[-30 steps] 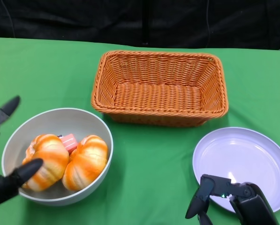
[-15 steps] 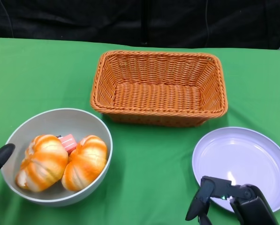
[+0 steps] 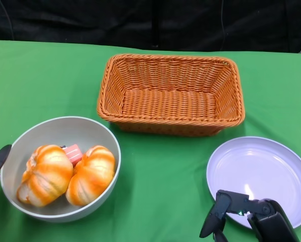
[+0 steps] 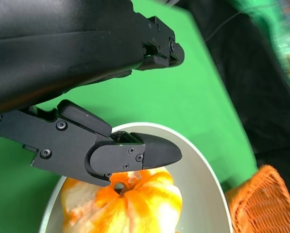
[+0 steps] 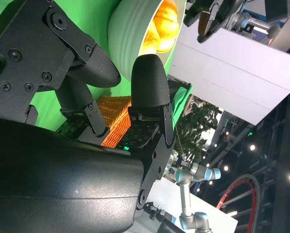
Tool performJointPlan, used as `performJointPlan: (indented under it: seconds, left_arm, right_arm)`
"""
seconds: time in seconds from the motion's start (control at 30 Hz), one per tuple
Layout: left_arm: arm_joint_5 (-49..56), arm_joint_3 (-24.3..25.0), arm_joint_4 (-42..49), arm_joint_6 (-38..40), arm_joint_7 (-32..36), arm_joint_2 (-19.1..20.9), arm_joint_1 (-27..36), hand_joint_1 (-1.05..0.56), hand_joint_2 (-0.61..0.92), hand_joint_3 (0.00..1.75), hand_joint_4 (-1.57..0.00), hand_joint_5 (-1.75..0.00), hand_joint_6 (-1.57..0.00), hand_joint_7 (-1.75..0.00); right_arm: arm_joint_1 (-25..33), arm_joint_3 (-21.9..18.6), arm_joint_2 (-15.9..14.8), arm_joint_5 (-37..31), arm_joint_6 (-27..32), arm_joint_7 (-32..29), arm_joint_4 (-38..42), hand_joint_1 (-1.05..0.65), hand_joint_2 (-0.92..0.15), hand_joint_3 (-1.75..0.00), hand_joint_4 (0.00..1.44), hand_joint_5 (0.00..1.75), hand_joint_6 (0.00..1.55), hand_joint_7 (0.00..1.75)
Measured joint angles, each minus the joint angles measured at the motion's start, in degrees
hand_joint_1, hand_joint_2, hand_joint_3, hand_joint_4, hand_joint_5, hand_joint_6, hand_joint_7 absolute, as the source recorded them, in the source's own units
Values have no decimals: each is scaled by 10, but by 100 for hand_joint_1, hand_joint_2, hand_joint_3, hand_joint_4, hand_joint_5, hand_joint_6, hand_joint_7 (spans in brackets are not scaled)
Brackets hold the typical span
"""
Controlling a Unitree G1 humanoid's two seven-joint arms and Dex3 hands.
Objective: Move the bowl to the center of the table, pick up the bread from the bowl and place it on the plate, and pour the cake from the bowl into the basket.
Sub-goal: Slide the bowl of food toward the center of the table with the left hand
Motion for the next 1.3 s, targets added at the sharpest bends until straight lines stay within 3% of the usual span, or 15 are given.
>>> performJointPlan:
  seconds: [0.17, 0.4, 0.73, 0.8, 0.87, 1.1, 1.3]
  left_arm:
    - [-99, 16, 31, 77, -70, 5, -26, -78, 92, 45, -6, -3, -2, -1]
    - [-214, 50, 48, 183, -124, 13, -56, -75, 92, 46, -2, -1, -8, -4]
    - [-270, 52, 45, 232, -144, 21, -57, -76, 92, 51, -4, -3, -7, -2]
    - [-275, 49, 37, 239, -144, 19, -56, -76, 92, 51, -6, -4, -7, -2]
    - [-276, 46, 28, 246, -144, 17, -55, -76, 92, 52, -7, -5, -7, -2]
    - [-294, 30, -6, 268, -139, -1, -51, -75, 92, 54, -6, -5, -8, -2]
    - [-294, 6, -20, 276, -138, -4, -47, -76, 92, 52, -2, -4, -6, -1]
  right_arm:
    - [0, 1, 0, 0, 0, 0, 0, -12, -16, -170, 85, 164, 84, 130]
    - [-3, 1, 0, -2, 0, -2, 0, -11, -14, -172, 86, 166, 85, 129]
    - [-5, 3, 3, -8, 0, -9, 0, -10, -14, -171, 85, 165, 84, 129]
    - [-5, 3, 5, -13, -4, -15, -1, -11, -18, -165, 82, 164, 82, 125]
    - [-7, -1, 7, -22, -9, -23, -2, -13, -28, -148, 77, 161, 78, 122]
    - [-12, -13, 7, -62, 0, -36, -50, -24, -52, -107, 50, 145, 54, 99]
    - [-11, -15, 6, -101, 48, -37, -99, -30, -68, -77, 38, 139, 37, 103]
